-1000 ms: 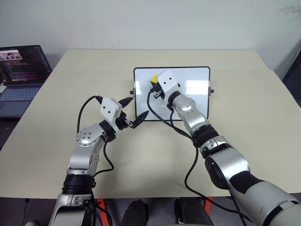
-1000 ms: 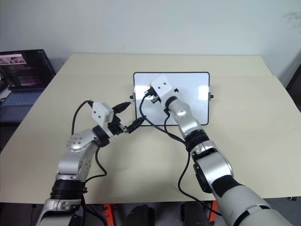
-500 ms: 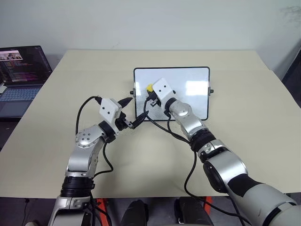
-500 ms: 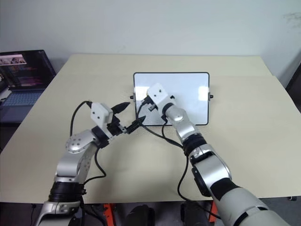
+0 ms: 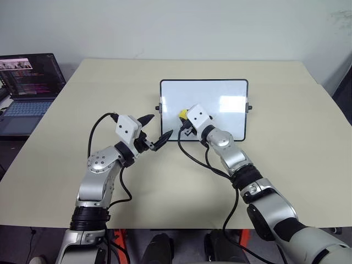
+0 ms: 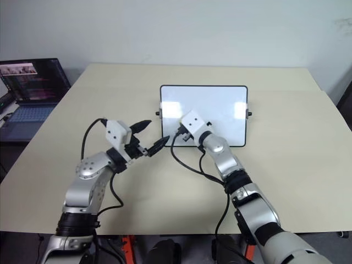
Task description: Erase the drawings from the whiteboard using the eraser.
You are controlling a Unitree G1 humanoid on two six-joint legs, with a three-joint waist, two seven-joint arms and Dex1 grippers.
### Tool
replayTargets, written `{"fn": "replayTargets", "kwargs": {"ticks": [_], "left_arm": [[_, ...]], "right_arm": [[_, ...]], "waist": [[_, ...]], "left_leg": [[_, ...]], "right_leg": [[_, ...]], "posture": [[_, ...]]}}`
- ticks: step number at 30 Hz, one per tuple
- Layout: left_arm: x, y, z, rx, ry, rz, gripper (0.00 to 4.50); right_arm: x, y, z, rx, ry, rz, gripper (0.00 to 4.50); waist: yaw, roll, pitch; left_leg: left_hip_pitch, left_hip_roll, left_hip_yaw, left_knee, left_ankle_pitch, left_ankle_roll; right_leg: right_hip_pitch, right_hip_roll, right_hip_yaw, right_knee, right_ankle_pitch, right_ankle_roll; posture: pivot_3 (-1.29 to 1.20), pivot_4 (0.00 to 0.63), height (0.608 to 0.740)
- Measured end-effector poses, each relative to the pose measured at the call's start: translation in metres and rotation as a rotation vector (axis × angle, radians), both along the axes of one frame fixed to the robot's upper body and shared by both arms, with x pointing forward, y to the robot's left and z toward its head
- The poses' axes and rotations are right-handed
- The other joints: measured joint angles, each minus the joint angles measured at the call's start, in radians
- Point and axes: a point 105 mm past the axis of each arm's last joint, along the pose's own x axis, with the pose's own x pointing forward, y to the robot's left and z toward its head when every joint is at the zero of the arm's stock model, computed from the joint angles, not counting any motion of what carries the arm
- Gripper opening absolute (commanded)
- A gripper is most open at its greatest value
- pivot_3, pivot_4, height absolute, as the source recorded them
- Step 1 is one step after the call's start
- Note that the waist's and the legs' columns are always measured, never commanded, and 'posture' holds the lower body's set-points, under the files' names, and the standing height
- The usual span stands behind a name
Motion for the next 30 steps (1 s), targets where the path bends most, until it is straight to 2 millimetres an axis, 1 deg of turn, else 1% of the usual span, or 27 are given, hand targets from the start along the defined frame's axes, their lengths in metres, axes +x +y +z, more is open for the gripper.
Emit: {"fn": "replayTargets", "kwargs": {"ticks": [6, 10, 14, 16, 18, 23, 28, 30], "left_arm": [[0.002, -0.003, 0.004, -0.003, -0.011, -0.008, 4.5], [0.002, -0.004, 0.004, -0.004, -0.007, -0.011, 4.5], [0.0, -0.006, 0.005, -0.006, -0.007, -0.017, 4.5], [-0.001, -0.006, 0.004, -0.015, 0.003, -0.021, 4.5], [-0.003, -0.009, 0.004, -0.024, 0.003, -0.031, 4.5], [-0.01, -0.018, 0.001, -0.077, 0.04, -0.063, 4.5], [-0.017, -0.028, 0.001, -0.111, 0.076, -0.12, 4.5], [-0.023, -0.033, 0.001, -0.117, 0.09, -0.16, 4.5]], "right_arm": [[-0.002, -0.011, 0.002, 0.018, 0.01, -0.03, 1.27], [-0.007, -0.023, 0.003, 0.036, 0.031, -0.047, 1.27], [-0.018, -0.053, 0.001, 0.052, 0.067, -0.106, 1.27], [-0.022, -0.065, 0.002, 0.065, 0.083, -0.137, 1.27], [-0.024, -0.073, 0.004, 0.073, 0.092, -0.157, 1.27], [-0.037, -0.087, 0.015, 0.104, 0.091, -0.195, 1.27], [-0.047, -0.095, 0.013, 0.105, 0.115, -0.219, 1.27], [-0.052, -0.102, 0.013, 0.113, 0.126, -0.246, 1.27]], "waist": [[0.0, 0.0, 0.0], [0.0, 0.0, 0.0], [-0.001, 0.0, 0.0], [-0.002, 0.0, 0.0], [-0.005, 0.0, 0.0], [-0.004, 0.0, 0.0], [-0.003, 0.0, 0.0], [-0.003, 0.0, 0.0]], "left_leg": [[-0.001, 0.0, 0.0, 0.0, 0.0, 0.0], [-0.002, 0.0, 0.0, 0.0, 0.0, 0.0], [-0.004, 0.0, -0.001, 0.0, 0.0, 0.0], [-0.004, 0.0, 0.0, -0.001, 0.0, 0.0], [-0.004, 0.0, 0.0, -0.001, 0.0, 0.0], [-0.004, 0.001, 0.0, -0.001, 0.0, 0.0], [-0.004, 0.0, 0.0, -0.001, 0.0, 0.0], [-0.004, 0.0, 0.0, -0.001, 0.0, 0.0]], "right_leg": [[0.0, 0.0, 0.0, 0.0, 0.0, 0.0], [-0.001, 0.0, 0.0, -0.001, 0.0, 0.0], [-0.002, 0.0, 0.0, -0.003, 0.0, 0.0], [-0.003, 0.0, 0.0, -0.003, 0.0, 0.0], [-0.003, 0.0, 0.0, -0.003, 0.0, 0.0], [-0.003, 0.001, 0.0, -0.003, 0.0, 0.001], [-0.003, 0.001, 0.001, -0.003, 0.0, 0.001], [-0.003, 0.001, 0.001, -0.003, 0.0, 0.001]], "posture": [[0.0, 0.15, 0.74], [0.0, 0.15, 0.74], [0.0, 0.15, 0.74], [0.0, 0.15, 0.74], [0.0, 0.15, 0.74], [0.0, 0.15, 0.74], [0.0, 0.15, 0.74], [0.0, 0.15, 0.74]]}}
